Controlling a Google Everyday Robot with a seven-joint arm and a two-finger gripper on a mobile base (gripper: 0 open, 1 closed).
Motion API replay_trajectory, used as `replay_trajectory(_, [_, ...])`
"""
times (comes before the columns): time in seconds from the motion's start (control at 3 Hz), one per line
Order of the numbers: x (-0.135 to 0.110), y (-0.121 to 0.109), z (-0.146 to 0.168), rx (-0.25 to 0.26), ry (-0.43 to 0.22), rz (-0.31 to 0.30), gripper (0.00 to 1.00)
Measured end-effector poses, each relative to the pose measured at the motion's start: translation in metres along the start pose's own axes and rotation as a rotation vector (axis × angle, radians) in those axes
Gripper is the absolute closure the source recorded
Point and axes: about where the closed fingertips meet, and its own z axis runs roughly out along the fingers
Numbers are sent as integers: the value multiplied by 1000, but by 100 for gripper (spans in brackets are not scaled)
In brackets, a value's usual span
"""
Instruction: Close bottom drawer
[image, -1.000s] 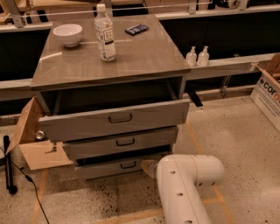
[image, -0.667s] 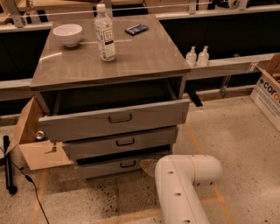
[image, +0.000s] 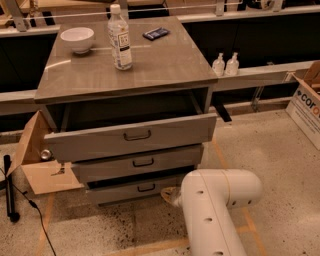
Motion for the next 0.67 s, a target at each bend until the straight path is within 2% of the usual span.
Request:
replay_trajectory(0.33, [-1,12,-3,-23,1,5,77])
replay_trajectory(0.67, [-3,14,-2,-26,0,5,53])
